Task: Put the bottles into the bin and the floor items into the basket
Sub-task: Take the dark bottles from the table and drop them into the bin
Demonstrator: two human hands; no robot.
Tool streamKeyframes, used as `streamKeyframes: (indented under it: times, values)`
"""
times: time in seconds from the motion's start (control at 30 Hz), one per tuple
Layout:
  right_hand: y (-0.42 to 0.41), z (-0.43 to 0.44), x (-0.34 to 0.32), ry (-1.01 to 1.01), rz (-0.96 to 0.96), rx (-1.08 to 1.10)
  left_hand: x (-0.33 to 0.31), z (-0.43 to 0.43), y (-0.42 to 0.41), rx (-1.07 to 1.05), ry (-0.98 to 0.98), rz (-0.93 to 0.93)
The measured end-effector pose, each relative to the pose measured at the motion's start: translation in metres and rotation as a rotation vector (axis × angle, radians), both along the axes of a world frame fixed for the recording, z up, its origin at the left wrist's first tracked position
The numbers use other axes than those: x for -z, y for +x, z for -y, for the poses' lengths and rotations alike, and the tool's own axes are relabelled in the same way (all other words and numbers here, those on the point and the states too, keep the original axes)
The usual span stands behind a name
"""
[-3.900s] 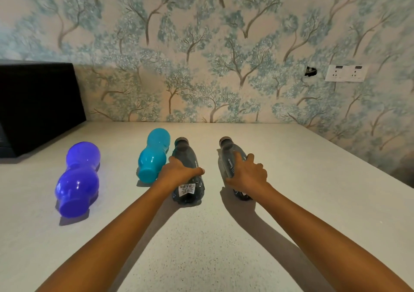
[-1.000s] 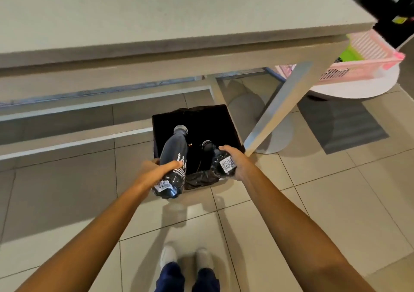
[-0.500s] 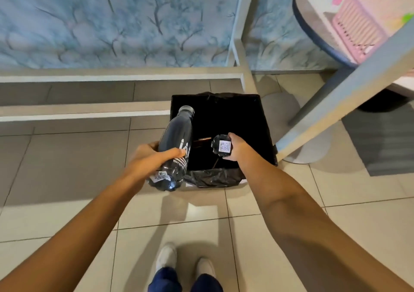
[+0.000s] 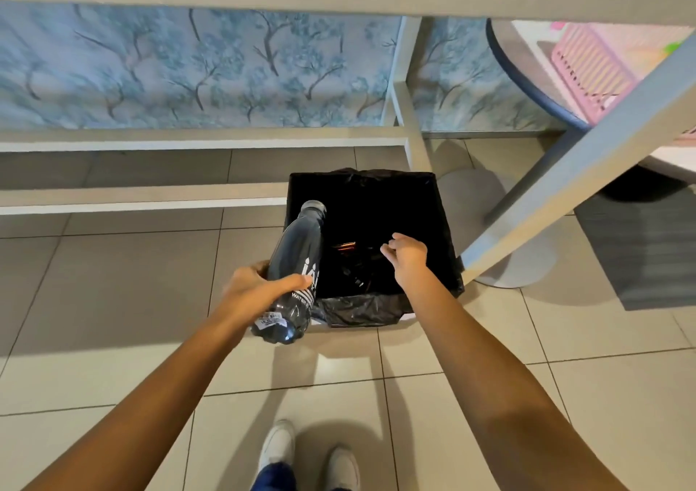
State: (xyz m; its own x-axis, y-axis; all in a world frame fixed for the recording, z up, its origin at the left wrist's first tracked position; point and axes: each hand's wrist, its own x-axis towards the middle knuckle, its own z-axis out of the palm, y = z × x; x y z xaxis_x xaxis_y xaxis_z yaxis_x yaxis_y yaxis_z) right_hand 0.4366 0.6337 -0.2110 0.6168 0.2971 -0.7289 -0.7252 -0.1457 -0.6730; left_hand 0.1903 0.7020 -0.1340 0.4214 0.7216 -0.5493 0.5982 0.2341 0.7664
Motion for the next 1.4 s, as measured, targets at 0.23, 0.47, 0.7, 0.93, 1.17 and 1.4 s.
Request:
streamKeyframes:
  times: [0.23, 0.47, 0.7, 0.93, 1.17, 1.4]
  values:
    - [-0.009, 0.036, -0.044, 0.150, 0.007, -0.179, -0.010, 0.018, -0.003, 0.229, 0.301, -0.075]
    - [-0.002, 0.063, -0.089, 0.193, -0.056, -0.419, -0.029, 0.010, -0.021, 0.671, 0.607, -0.067]
    - [0.000, 0.077, -0.107, 0.058, 0.055, -0.403, -0.037, 0.004, -0.023, 0.670, 0.745, -0.146]
    - [-0.005, 0.047, -0.074, -0.221, 0.235, -0.140, -0.035, 0.017, -0.037, 0.196, 0.577, 0.009]
    - [0.007, -0.021, 0.013, -0.601, 0.403, -0.345, -0.005, 0.001, -0.051, 0.033, 0.392, -0.057]
    - [0.025, -0.028, 0.064, -0.602, 0.377, -0.443, 0.011, -0.010, -0.025, -0.007, 0.364, -0.070]
